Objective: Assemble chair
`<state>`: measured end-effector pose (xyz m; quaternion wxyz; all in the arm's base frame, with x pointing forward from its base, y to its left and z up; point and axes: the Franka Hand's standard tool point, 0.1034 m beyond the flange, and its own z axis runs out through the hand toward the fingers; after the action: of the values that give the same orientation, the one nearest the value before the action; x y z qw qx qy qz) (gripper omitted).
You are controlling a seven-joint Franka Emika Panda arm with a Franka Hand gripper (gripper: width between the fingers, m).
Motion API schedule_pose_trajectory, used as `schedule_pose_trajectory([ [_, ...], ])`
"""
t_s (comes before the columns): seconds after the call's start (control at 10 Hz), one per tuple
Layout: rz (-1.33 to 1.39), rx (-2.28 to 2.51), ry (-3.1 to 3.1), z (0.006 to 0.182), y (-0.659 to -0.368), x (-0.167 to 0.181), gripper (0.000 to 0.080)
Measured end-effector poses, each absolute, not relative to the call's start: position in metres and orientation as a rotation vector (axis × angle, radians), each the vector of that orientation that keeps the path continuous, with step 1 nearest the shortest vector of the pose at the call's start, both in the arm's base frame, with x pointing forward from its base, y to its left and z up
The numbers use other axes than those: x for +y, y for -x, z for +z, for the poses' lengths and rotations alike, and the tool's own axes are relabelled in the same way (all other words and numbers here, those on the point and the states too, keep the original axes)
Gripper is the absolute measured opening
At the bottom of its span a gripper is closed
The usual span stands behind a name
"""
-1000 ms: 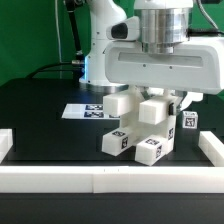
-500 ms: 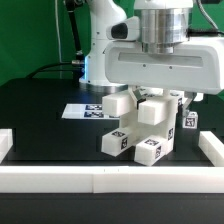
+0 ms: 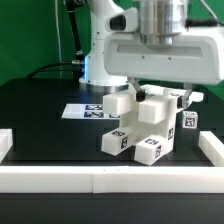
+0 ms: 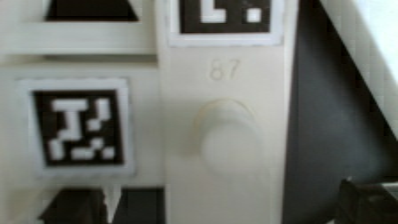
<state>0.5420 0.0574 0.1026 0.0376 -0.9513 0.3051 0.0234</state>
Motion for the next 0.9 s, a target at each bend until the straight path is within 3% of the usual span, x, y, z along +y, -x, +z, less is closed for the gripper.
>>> schedule_pose_trajectory([
  [0.3, 0.072, 0.977, 2.870, 0.136, -0.530, 0.069, 0.0649],
  [0.9, 0.117, 1.114, 2.820, 0.139, -0.501, 0.128, 0.0649],
])
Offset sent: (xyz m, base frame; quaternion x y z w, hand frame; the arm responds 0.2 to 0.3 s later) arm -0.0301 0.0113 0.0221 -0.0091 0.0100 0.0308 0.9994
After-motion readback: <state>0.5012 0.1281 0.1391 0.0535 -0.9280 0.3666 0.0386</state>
